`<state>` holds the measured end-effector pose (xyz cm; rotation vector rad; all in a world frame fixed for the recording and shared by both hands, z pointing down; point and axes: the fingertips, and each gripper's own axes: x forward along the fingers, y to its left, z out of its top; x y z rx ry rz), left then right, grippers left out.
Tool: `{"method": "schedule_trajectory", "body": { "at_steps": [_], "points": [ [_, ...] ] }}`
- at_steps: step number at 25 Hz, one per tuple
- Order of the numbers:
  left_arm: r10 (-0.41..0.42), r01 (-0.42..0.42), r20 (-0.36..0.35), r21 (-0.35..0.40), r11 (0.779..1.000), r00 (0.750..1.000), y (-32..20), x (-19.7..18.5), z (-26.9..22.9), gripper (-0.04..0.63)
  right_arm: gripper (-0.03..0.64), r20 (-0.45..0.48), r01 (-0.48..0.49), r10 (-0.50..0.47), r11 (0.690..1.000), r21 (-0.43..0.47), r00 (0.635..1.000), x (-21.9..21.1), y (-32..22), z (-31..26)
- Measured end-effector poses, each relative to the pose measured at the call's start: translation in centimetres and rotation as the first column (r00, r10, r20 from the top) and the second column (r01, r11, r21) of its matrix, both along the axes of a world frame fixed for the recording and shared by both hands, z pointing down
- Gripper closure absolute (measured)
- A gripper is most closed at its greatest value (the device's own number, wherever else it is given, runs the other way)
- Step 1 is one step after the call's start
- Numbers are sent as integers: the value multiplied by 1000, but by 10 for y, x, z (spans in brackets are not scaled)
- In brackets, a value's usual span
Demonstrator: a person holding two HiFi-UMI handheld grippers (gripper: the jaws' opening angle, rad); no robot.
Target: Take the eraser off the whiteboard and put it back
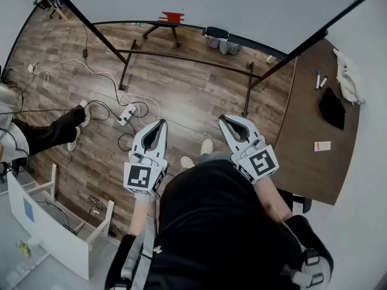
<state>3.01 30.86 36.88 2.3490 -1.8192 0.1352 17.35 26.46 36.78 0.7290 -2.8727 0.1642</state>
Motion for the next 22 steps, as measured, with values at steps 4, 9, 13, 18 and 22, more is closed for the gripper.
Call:
{"method": "schedule_trajectory", "body": {
  "at_steps": [4, 9, 13, 18, 22],
  "points": [
    [-11, 11, -4, 0, 1000, 1000, -10, 8, 0, 588, 588, 1, 0, 0, 1000, -6, 1000, 9, -8, 2],
    [3, -3, 19, 17, 1000, 1000, -31, 25, -8, 588, 588, 15, -10, 10, 1000, -8, 1000, 24, -23, 3],
    [4, -4, 107, 4, 1000, 994, -49, 43, -7, 588, 586, 46, -29, 30, 999, -30, 998, 43, -42, 4],
    [19, -16, 154, -24, 1000, 988, -72, 69, -3, 588, 586, 64, -47, 49, 998, -45, 997, 63, -63, 4],
    [52, -48, 166, -27, 999, 985, -89, 89, 1, 588, 586, 65, -49, 51, 998, -40, 997, 72, -76, 8]
  ]
}}
